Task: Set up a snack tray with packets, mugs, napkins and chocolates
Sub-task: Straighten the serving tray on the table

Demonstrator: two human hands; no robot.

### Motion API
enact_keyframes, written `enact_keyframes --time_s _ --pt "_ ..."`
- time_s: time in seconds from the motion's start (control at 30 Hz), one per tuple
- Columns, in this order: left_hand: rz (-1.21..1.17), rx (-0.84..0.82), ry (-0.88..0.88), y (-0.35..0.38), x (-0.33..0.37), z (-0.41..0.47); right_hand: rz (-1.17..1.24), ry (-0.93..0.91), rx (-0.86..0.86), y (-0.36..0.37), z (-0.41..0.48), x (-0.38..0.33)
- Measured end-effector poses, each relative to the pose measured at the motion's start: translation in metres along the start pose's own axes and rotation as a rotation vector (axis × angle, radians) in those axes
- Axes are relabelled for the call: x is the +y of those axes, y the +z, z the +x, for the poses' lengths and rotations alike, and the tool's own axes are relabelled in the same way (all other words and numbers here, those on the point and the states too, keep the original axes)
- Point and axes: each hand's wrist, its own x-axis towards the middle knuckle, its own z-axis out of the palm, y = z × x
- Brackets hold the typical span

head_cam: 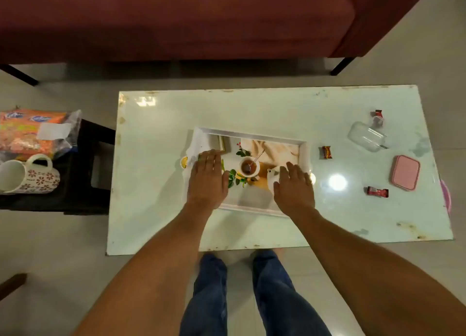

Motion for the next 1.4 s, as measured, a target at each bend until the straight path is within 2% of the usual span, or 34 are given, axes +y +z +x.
enact_keyframes --time_s 0.13,0.27,0.37,0.5,0.7,1.0,1.4 --pt "-0.098 0.069 -0.304 -0.005 -0.027 0.013 0.114 0.289 0.112 -0.007 0.005 0.029" --pt "-0.22 0.035 -0.505 -0.001 -0.042 0.027 0.283 0.48 0.042 -0.005 0.021 0.043" --pt "-0.303 0.009 -0.585 0.005 -0.048 0.036 0.43 0.543 -0.025 0.004 0.031 0.05" --pt "-0.363 0.019 -0.602 0.015 -0.049 0.043 0.498 0.559 -0.04 0.011 0.043 0.06" --pt "-0.422 0.058 -0.727 0.013 -0.058 0.045 0.496 0.482 0.057 -0.005 0.067 0.066" --pt "-0.407 0.078 -0.744 0.015 -0.061 0.044 0.477 0.418 0.093 -0.019 0.099 0.058" --pt "-0.327 0.053 -0.719 0.023 -0.063 0.047 0.455 0.444 0.029 -0.012 0.09 0.057"
